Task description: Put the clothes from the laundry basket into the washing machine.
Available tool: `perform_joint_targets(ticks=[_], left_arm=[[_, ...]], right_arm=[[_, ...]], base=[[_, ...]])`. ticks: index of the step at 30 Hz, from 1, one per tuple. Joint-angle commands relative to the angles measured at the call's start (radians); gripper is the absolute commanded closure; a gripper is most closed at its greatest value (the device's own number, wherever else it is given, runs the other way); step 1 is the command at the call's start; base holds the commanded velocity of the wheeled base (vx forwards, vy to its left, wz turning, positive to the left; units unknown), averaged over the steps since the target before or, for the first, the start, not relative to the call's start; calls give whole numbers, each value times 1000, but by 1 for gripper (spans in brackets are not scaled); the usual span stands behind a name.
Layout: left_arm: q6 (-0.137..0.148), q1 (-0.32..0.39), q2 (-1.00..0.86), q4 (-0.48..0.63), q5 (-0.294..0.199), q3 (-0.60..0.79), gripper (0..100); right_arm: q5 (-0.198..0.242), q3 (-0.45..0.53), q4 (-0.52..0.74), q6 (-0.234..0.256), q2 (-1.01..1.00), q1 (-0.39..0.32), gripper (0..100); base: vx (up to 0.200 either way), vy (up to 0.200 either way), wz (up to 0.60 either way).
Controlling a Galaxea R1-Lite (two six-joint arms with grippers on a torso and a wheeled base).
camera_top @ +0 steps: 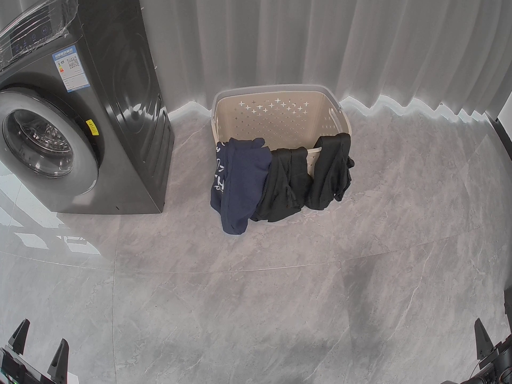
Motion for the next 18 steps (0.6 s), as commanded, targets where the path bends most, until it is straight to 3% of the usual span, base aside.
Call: perform_joint_targets(ticks=[1, 18], left_arm=[[1, 0, -12, 1, 0, 18, 0], [1, 0, -12, 0, 0, 18, 0]], right_arm=[[0, 18, 0, 0, -16, 0, 0], [0, 18, 0, 0, -16, 0, 0]], base=[[0, 0, 0], [200, 0, 0]])
